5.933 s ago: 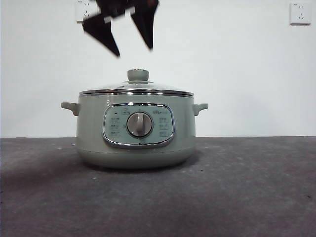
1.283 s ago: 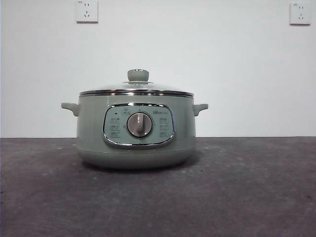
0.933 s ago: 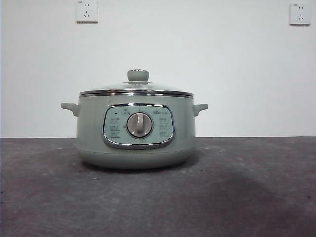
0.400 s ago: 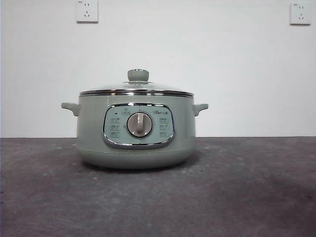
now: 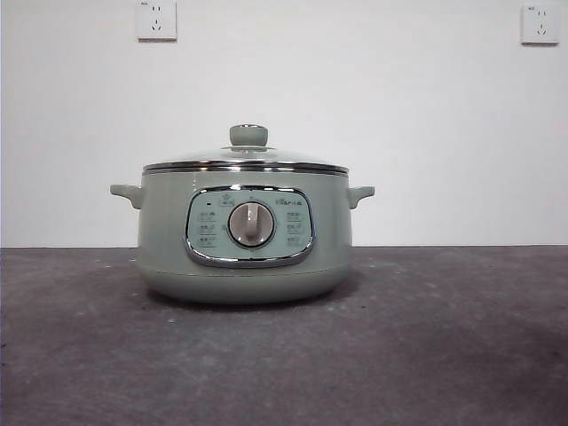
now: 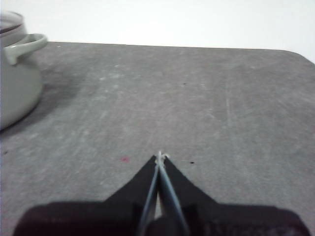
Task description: Pick up the potato,open the lid,put the potato in the pot,close the lid
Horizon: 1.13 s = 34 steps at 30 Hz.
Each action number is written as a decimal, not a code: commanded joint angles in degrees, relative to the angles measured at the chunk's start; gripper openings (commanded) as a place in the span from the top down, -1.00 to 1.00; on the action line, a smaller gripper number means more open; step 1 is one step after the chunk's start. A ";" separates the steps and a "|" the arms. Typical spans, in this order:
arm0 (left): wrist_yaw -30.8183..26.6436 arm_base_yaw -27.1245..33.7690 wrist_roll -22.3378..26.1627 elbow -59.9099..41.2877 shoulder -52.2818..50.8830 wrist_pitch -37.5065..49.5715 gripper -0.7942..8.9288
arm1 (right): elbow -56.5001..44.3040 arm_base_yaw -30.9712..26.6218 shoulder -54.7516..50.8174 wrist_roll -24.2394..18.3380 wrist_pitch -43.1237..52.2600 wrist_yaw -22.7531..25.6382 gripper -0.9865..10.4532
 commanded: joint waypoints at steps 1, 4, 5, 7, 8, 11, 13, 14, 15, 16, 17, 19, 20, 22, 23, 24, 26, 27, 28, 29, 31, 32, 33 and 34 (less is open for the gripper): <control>0.00 -0.09 -0.48 -0.59 0.00 0.33 0.84 | -0.55 -1.40 -0.15 2.19 0.15 0.02 0.82; 0.00 -0.09 -0.48 -0.59 0.00 0.31 0.84 | -0.55 -2.27 -0.15 3.37 0.15 0.24 0.82; 0.00 -0.09 -0.48 -0.59 0.00 0.31 0.84 | -0.55 -2.25 -0.15 3.43 0.15 0.68 0.82; 0.00 -0.09 -0.48 -0.59 0.00 0.31 0.84 | -0.55 -2.05 -0.15 3.39 0.20 1.11 0.82; -0.02 -0.09 -0.48 -0.59 0.00 0.33 0.84 | -0.55 -2.08 -0.15 3.41 0.20 1.11 0.82; 0.00 -0.09 -0.48 -0.59 0.00 0.33 0.84 | -0.55 -2.08 -0.15 3.41 0.20 1.09 0.82; 0.00 -0.09 -0.48 -0.59 0.00 0.31 0.84 | -0.55 -2.08 -0.13 3.41 0.20 1.09 0.82; 0.00 -0.09 -0.48 -0.59 0.00 0.33 0.84 | -0.55 -2.08 -0.11 3.41 0.20 1.09 0.82; 0.00 -0.09 -0.48 -0.59 0.00 0.33 0.84 | -0.55 -2.12 -0.11 3.41 0.20 1.09 0.82; 0.00 -0.09 -0.48 -0.59 0.00 0.31 0.84 | -0.55 -2.12 -0.11 3.41 0.20 1.11 0.82; 0.00 -0.09 -0.48 -0.59 0.00 0.33 0.84 | -0.55 -2.12 -0.11 3.41 0.20 1.11 0.82; 0.00 -0.09 -0.48 -0.59 0.00 0.33 0.84 | -0.55 -2.12 -0.11 3.41 0.20 1.09 0.82; 0.00 -0.09 -0.48 -0.59 0.00 0.33 0.84 | -0.55 -2.12 -0.11 3.41 0.20 1.09 0.82; 0.00 -0.09 -0.48 -0.59 0.00 0.33 0.84 | -0.55 -2.12 -0.11 3.41 0.20 1.09 0.82; 0.00 -0.09 -0.48 -0.59 0.00 0.33 0.84 | -0.55 -2.12 -0.11 3.41 0.20 1.09 0.82; 0.00 -0.09 -0.48 -0.59 0.00 0.31 0.84 | -0.55 -2.12 -0.11 3.41 0.20 1.09 0.82; 0.00 -0.09 -0.48 -0.59 0.00 0.33 0.84 | -0.55 -2.12 -0.11 3.41 0.20 1.09 0.82; 0.00 -0.09 -0.48 -0.59 0.00 0.33 0.84 | -0.55 -2.12 -0.11 3.41 0.20 1.09 0.82; 0.00 -0.09 -0.48 -0.59 0.00 0.33 0.84 | -0.55 -2.12 -0.11 3.41 0.20 1.09 0.82; 0.00 -0.09 -0.48 -0.59 0.00 0.33 0.84 | -0.55 -2.12 -0.11 3.41 0.20 1.11 0.82; 0.00 -0.09 -0.48 -0.59 0.00 0.33 0.84 | -0.55 -2.12 -0.11 3.41 0.22 1.09 0.82; 0.00 -0.09 -0.48 -0.59 0.00 0.33 0.84 | -0.55 -2.12 -0.11 3.41 0.20 1.09 0.82; 0.00 -0.09 -0.48 -0.59 0.00 0.33 0.84 | -0.55 -2.12 -0.11 3.41 0.20 1.09 0.82; 0.00 -0.09 -0.48 -0.59 0.00 0.33 0.84 | -0.55 -2.12 -0.11 3.41 0.20 1.09 0.82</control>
